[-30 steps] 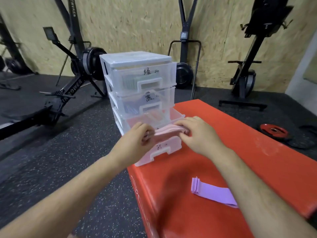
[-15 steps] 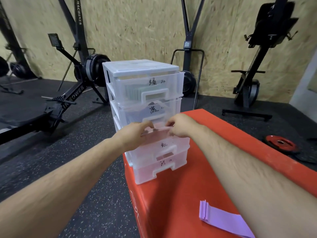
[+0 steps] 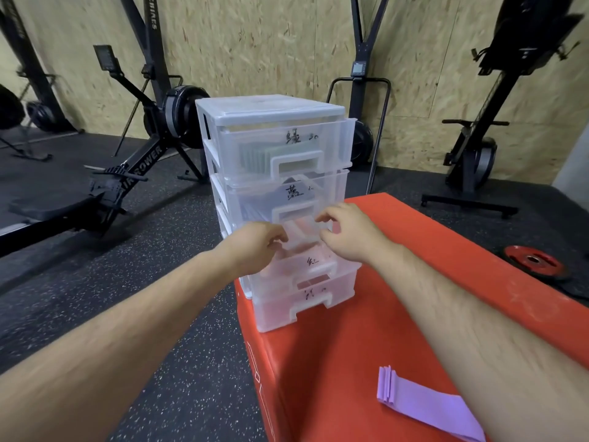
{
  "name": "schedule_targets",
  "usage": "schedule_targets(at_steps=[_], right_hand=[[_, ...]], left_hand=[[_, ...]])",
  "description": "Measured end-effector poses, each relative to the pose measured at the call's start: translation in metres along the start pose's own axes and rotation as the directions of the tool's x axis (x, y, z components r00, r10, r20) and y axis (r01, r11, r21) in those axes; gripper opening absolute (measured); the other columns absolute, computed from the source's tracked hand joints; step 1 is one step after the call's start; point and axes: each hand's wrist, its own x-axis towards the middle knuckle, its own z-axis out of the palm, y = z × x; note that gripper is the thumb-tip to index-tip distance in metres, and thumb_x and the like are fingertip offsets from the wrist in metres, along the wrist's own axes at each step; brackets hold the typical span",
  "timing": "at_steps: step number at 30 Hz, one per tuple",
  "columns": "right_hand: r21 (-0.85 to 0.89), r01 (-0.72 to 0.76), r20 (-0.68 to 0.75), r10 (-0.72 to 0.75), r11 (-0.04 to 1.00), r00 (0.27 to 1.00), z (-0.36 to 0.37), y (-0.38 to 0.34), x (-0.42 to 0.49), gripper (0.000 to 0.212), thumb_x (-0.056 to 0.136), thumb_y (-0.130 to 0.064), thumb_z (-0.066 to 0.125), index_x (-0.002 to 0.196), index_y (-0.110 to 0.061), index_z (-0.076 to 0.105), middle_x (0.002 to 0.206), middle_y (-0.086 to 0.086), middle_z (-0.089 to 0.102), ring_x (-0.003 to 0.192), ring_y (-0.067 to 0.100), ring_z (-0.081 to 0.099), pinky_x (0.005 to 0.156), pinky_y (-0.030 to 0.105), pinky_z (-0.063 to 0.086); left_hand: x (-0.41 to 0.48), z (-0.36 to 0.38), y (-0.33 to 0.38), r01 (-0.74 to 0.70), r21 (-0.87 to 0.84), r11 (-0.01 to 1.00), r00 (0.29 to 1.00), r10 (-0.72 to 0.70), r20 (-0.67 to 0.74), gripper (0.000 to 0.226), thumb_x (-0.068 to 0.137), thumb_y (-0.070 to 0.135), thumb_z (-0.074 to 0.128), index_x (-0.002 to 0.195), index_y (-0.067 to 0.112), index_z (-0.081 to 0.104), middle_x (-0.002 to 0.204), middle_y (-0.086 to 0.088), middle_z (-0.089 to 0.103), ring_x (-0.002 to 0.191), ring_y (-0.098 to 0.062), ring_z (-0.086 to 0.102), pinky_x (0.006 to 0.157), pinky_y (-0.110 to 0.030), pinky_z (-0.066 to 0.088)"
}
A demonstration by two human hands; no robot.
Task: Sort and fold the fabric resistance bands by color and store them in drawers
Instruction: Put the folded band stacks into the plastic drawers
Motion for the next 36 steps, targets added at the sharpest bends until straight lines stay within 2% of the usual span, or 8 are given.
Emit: schedule_targets(at_steps=[3, 5, 9, 13, 16, 21, 29, 36], right_hand=[[-0.056, 0.119, -0.216, -0.128, 0.991, 0.968, 0.012, -0.007, -0.038, 0.011, 0.08, -0.033, 0.053, 0.086, -0.026, 0.059, 0.083, -0.012, 0.051, 0.087, 0.017, 0.05, 0.08, 0.038, 0.046], [-0.077, 0.11, -0.201, -0.124, 0.991, 0.972, 0.025, -0.011, -0.058, 0.01, 0.082, -0.033, 0.053, 0.084, -0.026, 0.059, 0.081, -0.013, 0.051, 0.083, 0.018, 0.052, 0.078, 0.037, 0.046], [-0.106, 0.006, -0.12, -0.019, 0.994, 0.993, 0.047, -0.011, -0.072, 0.03, 0.083, -0.03, 0.053, 0.11, -0.027, 0.064, 0.112, -0.009, 0.064, 0.109, 0.021, 0.058, 0.092, 0.038, 0.048], [-0.14, -0.046, -0.009, 0.045, 0.989, 0.999, 0.054, -0.017, -0.069, 0.054, 0.085, -0.029, 0.053, 0.139, -0.031, 0.053, 0.137, -0.006, 0.056, 0.127, 0.022, 0.051, 0.104, 0.039, 0.042], [-0.17, -0.039, 0.094, 0.055, 0.985, 0.994, 0.059, -0.022, -0.063, 0.064, 0.089, -0.029, 0.05, 0.151, -0.032, 0.038, 0.151, -0.008, 0.044, 0.138, 0.021, 0.041, 0.113, 0.04, 0.033], [-0.192, 0.005, 0.148, 0.024, 0.981, 0.989, 0.06, -0.024, -0.072, 0.061, 0.093, -0.029, 0.047, 0.153, -0.031, 0.035, 0.155, -0.01, 0.041, 0.138, 0.021, 0.04, 0.119, 0.041, 0.023], [-0.275, -0.078, 0.1, 0.11, 0.958, 0.989, 0.024, 0.006, -0.163, 0.044, 0.094, -0.034, 0.047, 0.138, -0.029, 0.052, 0.135, -0.002, 0.058, 0.124, 0.028, 0.052, 0.102, 0.043, 0.041], [-0.323, -0.28, 0.216, 0.359, 0.904, 0.908, 0.002, 0.075, -0.262, 0.044, 0.1, -0.037, 0.046, 0.143, -0.029, 0.048, 0.144, 0.0, 0.051, 0.131, 0.027, 0.048, 0.107, 0.043, 0.04]], left_hand=[[-0.028, 0.016, 0.007, -0.185, 0.074, 0.98, 0.918, 0.199, -0.342, 0.017, 0.087, 0.006, 0.057, 0.099, 0.011, 0.068, 0.099, -0.005, 0.062, 0.09, -0.026, 0.06, 0.08, -0.031, 0.045], [-0.05, 0.034, 0.016, -0.244, 0.157, 0.957, 0.881, 0.287, -0.375, 0.013, 0.082, 0.009, 0.058, 0.092, 0.011, 0.066, 0.092, -0.004, 0.059, 0.082, -0.027, 0.058, 0.075, -0.033, 0.047], [-0.07, 0.064, 0.021, -0.167, 0.253, 0.953, 0.929, 0.238, -0.283, 0.026, 0.077, 0.02, 0.056, 0.101, 0.013, 0.065, 0.105, -0.001, 0.059, 0.101, -0.028, 0.057, 0.079, -0.039, 0.049], [-0.066, 0.066, 0.021, -0.034, 0.209, 0.977, 0.96, 0.09, -0.264, 0.043, 0.073, 0.023, 0.061, 0.116, 0.019, 0.061, 0.119, 0.003, 0.059, 0.111, -0.024, 0.056, 0.082, -0.038, 0.05], [-0.055, 0.064, 0.016, 0.022, 0.168, 0.986, 0.983, 0.01, -0.185, 0.055, 0.08, 0.025, 0.06, 0.134, 0.022, 0.054, 0.137, 0.002, 0.053, 0.126, -0.025, 0.05, 0.095, -0.04, 0.047], [-0.044, 0.065, 0.024, 0.038, 0.13, 0.991, 0.991, -0.021, -0.13, 0.064, 0.085, 0.03, 0.058, 0.146, 0.025, 0.041, 0.153, -0.003, 0.041, 0.139, -0.027, 0.039, 0.113, -0.04, 0.029], [-0.068, 0.11, 0.097, -0.147, 0.06, 0.987, 0.983, 0.153, -0.105, 0.05, 0.079, 0.037, 0.056, 0.126, 0.021, 0.056, 0.125, 0.002, 0.059, 0.117, -0.025, 0.057, 0.095, -0.039, 0.04], [-0.073, 0.157, 0.166, -0.286, -0.074, 0.955, 0.933, 0.296, 0.206, 0.051, 0.085, 0.039, 0.052, 0.133, 0.022, 0.053, 0.131, 0.0, 0.055, 0.118, -0.027, 0.057, 0.093, -0.043, 0.049]])
